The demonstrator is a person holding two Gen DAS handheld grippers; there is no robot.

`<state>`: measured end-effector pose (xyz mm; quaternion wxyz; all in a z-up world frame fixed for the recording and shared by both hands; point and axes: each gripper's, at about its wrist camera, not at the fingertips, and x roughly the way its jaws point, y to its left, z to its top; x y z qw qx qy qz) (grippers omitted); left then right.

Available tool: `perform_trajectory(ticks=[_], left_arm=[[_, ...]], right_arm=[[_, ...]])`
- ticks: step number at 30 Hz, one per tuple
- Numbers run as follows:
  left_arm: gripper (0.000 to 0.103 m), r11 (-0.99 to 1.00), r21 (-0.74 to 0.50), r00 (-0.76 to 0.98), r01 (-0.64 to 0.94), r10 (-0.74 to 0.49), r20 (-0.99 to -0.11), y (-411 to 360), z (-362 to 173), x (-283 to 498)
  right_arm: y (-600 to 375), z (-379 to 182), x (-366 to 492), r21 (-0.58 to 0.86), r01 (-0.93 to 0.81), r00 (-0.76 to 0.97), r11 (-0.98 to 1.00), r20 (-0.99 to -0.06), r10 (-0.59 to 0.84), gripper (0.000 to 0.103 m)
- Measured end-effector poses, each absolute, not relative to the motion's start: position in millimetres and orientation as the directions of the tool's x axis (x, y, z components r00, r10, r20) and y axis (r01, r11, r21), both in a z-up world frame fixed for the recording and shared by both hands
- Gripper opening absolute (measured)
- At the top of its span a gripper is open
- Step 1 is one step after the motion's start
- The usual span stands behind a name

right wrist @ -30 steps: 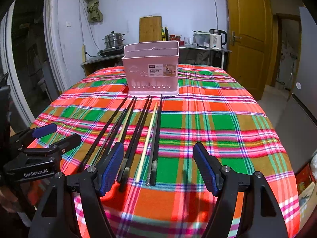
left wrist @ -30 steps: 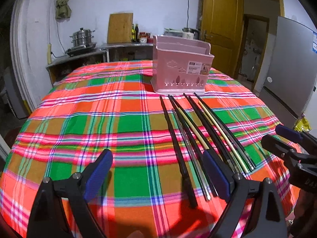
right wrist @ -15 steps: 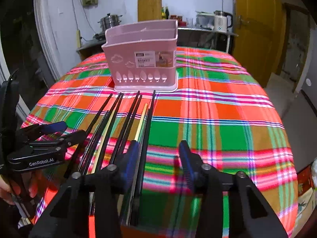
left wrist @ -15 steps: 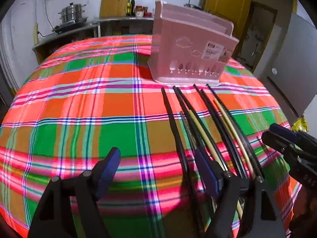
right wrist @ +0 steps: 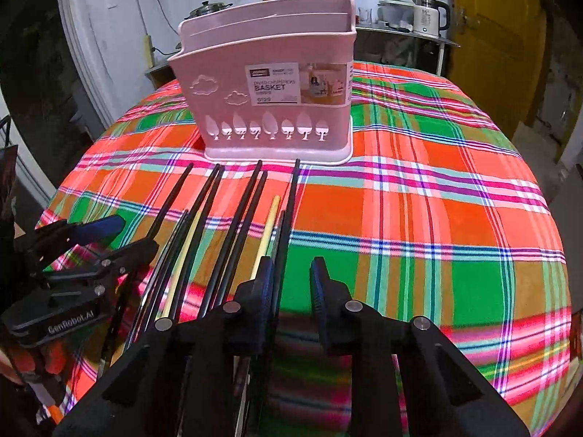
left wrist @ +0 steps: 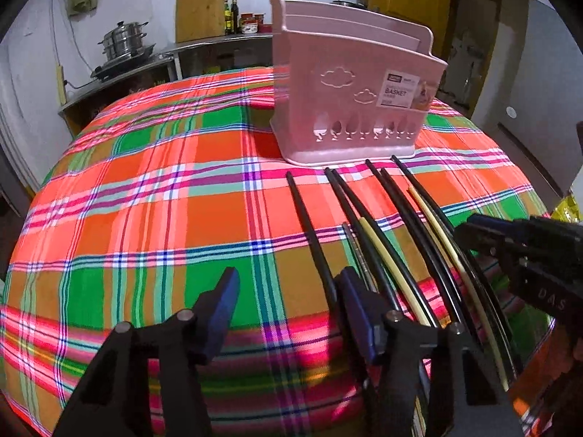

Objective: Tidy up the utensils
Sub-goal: 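Lower the left tool onto one dark chopstick and close it while the right tool grasps another, then lift the left tool's chopstick over the pink basket while the right tool carries its chopstick there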

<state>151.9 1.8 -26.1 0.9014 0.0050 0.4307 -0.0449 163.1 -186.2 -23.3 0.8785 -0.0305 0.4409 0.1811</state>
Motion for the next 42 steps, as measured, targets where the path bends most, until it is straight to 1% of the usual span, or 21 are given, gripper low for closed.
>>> perform_trajectory(ticks=[5,10,12,18,20,21,22,23,24,28,32,42], left_arm=[[0.049,0.994,-0.034,0.625,0.104,-0.092,-0.775,1.3,-25.0,153.7],[0.035,0.993,-0.048,0.618,0.112,-0.107,-0.779,-0.8,-23.6,161.9],[0.033,0.992,-0.052,0.612,0.114,-0.111,-0.783,-1.3,-22.9,166.2],[0.032,0.991,-0.084,0.596,0.106,-0.131,-0.792,-1.7,-21.9,180.8],[0.029,0.991,-0.088,0.595,0.103,-0.132,-0.793,-1.9,-22.2,185.1],[0.023,0.992,-0.078,0.596,0.101,-0.124,-0.793,-2.1,-22.2,187.4],[0.017,0.993,-0.07,0.597,0.1,-0.116,-0.794,-2.6,-22.3,189.0],[0.014,0.993,-0.069,0.595,0.099,-0.115,-0.795,-2.1,-22.1,190.3],[0.011,0.992,-0.078,0.591,0.101,-0.123,-0.797,-1.0,-21.7,191.2],[0.006,0.985,-0.129,0.578,0.114,-0.171,-0.798,4.6,-18.4,189.0],[0.005,0.979,-0.153,0.597,0.133,-0.203,-0.776,8.5,-3.9,179.4],[0.005,0.96,-0.191,0.688,0.204,-0.28,-0.67,11.7,68.9,150.3]], right_arm=[[-193.0,-24.9,168.3,0.127,-0.331,0.539,0.935,-0.788,0.298,0.021],[-193.3,-24.2,174.8,0.134,-0.319,0.536,0.938,-0.791,0.295,0.021],[-191.2,-23.5,179.9,0.141,-0.322,0.531,0.936,-0.792,0.302,0.021],[-182.8,-23.0,198.0,0.139,-0.327,0.512,0.935,-0.805,0.299,0.021],[-181.2,-24.3,202.6,0.136,-0.328,0.51,0.935,-0.808,0.296,0.021],[-180.0,-24.3,204.3,0.131,-0.33,0.51,0.935,-0.809,0.293,0.02],[-179.7,-24.3,206.2,0.126,-0.33,0.511,0.936,-0.809,0.289,0.01],[-180.7,-24.8,207.6,0.129,-0.329,0.509,0.936,-0.811,0.29,0.006],[-181.2,-25.1,208.0,0.141,-0.328,0.503,0.934,-0.811,0.299,0.006],[-182.8,-18.8,202.9,0.161,-0.336,0.508,0.928,-0.799,0.322,0.005],[-186.1,-0.4,190.8,0.171,-0.354,0.537,0.92,-0.768,0.349,0.005],[-196.5,61.8,159.0,0.181,-0.384,0.637,0.906,-0.658,0.401,0.005]])
